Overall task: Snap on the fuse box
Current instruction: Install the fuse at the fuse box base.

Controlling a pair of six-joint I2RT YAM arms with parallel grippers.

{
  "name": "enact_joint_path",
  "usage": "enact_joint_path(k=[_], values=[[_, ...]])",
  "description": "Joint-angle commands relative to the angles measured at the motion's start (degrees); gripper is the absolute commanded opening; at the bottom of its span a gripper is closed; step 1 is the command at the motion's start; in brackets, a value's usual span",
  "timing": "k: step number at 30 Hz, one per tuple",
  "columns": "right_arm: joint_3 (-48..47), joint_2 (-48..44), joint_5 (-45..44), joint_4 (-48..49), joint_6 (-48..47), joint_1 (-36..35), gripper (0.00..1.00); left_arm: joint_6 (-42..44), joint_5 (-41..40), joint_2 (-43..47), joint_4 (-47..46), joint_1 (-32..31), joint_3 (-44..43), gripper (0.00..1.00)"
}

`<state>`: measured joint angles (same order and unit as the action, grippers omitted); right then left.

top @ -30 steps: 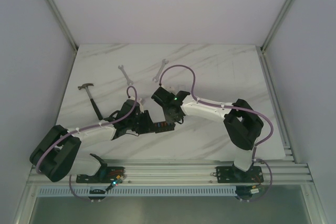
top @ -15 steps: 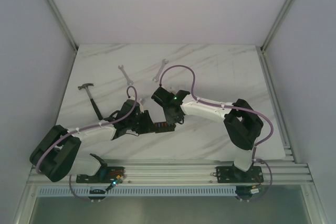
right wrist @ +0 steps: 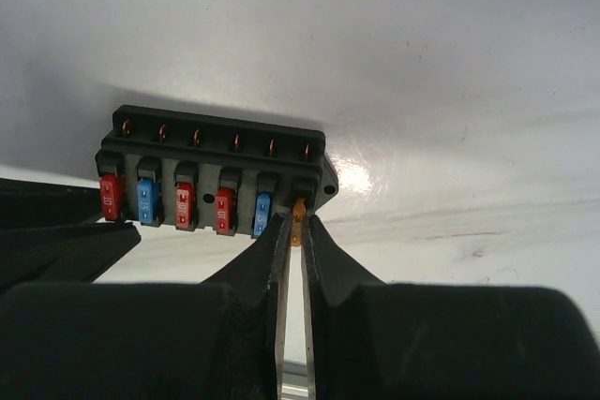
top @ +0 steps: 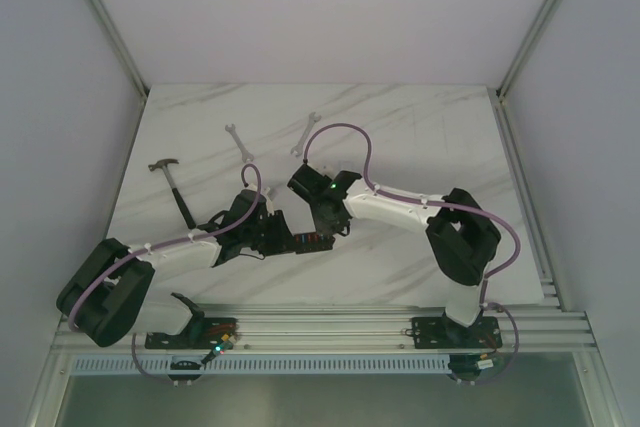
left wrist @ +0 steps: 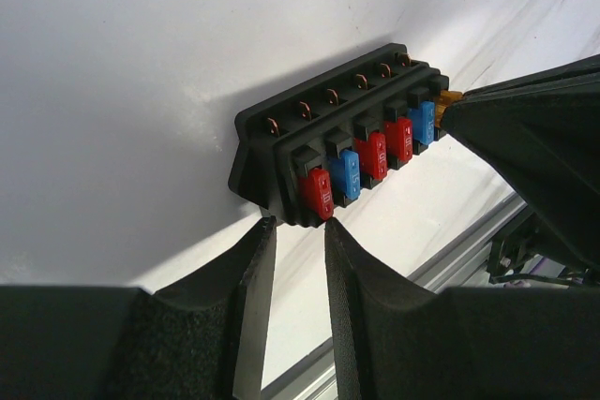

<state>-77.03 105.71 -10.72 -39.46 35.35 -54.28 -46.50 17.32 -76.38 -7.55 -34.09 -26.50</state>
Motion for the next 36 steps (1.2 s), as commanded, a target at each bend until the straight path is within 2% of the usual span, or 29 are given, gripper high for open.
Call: enact_joint_path(k=[1,4,36], values=[[-1.54,2.97,1.31,-2.84,0.29,-0.36,0.04,0.09,-0.43,0.18,1.05,0.37,-0.22,0.37],[-1.52,4.18,1.57,-3.7,0.03,-0.38,0.0,0.01,-0.5,0.09,1.09,0.42,-0.34,0.37],[-0.54,4.29,-0.58,-7.98,-0.71,0.76,0.0,0.07,-0.61,-0.28,1.58,0.57,-0.4,0.37]])
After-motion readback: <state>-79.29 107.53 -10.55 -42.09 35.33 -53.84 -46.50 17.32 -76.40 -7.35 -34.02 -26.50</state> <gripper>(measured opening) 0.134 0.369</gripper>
